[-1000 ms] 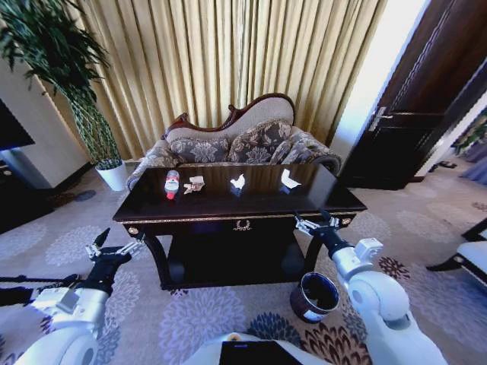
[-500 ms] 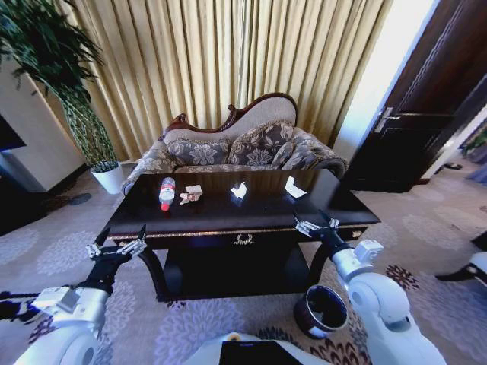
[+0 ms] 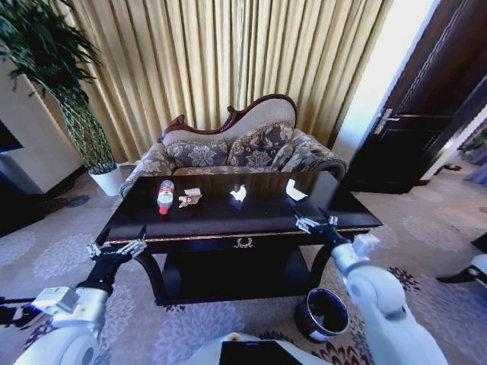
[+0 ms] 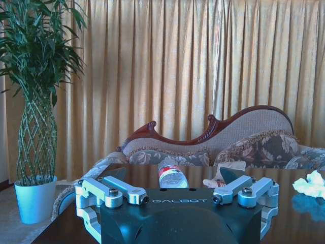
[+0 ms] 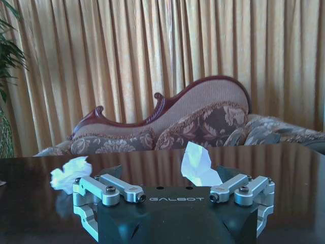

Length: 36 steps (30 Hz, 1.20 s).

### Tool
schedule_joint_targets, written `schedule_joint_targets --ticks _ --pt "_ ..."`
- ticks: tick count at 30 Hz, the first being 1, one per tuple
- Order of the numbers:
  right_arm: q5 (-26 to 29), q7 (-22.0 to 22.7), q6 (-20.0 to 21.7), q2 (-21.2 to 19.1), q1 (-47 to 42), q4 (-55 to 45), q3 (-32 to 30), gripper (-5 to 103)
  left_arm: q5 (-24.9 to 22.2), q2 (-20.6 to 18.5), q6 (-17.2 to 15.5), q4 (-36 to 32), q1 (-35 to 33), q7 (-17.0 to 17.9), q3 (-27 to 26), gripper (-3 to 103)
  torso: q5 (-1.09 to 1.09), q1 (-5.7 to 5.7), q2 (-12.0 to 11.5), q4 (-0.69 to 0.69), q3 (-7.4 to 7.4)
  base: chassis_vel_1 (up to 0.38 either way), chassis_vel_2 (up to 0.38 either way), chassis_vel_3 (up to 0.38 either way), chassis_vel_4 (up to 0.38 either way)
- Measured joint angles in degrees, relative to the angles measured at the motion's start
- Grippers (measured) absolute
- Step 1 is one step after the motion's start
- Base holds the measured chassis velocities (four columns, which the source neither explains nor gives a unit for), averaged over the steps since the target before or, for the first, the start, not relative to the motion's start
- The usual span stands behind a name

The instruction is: Move to the front of the table and place the trash on the table into the trash bin.

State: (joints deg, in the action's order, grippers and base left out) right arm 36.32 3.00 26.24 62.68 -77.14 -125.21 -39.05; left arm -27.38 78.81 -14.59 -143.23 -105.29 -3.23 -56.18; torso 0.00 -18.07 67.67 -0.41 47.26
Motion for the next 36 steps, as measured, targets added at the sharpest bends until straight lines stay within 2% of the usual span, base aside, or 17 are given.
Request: schedule_joint_targets --ticks 3,6,9,16,22,36 --pt "4.9 3.1 2.9 -4.1 7.2 4.7 3.6 100 0.0 -0.1 0.0 0.0 -0.3 0.0 0.0 100 0.00 -0.02 0.0 -0.01 0.00 0.000 0.000 0.000 0.000" --pt "6.2 4.2 3.9 -5.2 10.4 6.5 5.7 100 0.0 -0.2 -0.1 0.0 -0.3 0.0 0.0 100 0.00 -0.01 0.0 -0.01 0.00 0.000 0.000 0.000 0.000" --pt "7.8 6.1 5.7 -6.6 18.3 10.8 11.0 100 0.0 -0.6 -1.2 0.0 0.1 0.0 0.3 100 0.00 -0.01 0.0 0.00 0.00 0.000 0.000 0.000 0.000" --pt "7.7 7.1 7.4 -6.5 26.4 17.3 16.6 100 0.0 -1.0 -1.8 0.0 0.5 0.1 0.7 100 -0.01 -0.02 0.0 -0.01 0.00 0.000 0.000 0.000 0.000" --pt "7.3 9.5 9.9 -4.4 32.0 24.6 20.2 100 -0.1 -1.5 -1.9 0.0 0.6 0.6 0.3 100 -0.01 -0.01 0.0 -0.01 0.00 0.000 0.000 0.000 0.000" --pt "4.8 11.5 9.8 -2.3 39.1 34.3 24.1 100 -1.2 -0.9 -1.9 0.0 0.9 1.2 0.7 100 -0.01 -0.02 0.0 -0.01 0.00 0.000 0.000 0.000 0.000"
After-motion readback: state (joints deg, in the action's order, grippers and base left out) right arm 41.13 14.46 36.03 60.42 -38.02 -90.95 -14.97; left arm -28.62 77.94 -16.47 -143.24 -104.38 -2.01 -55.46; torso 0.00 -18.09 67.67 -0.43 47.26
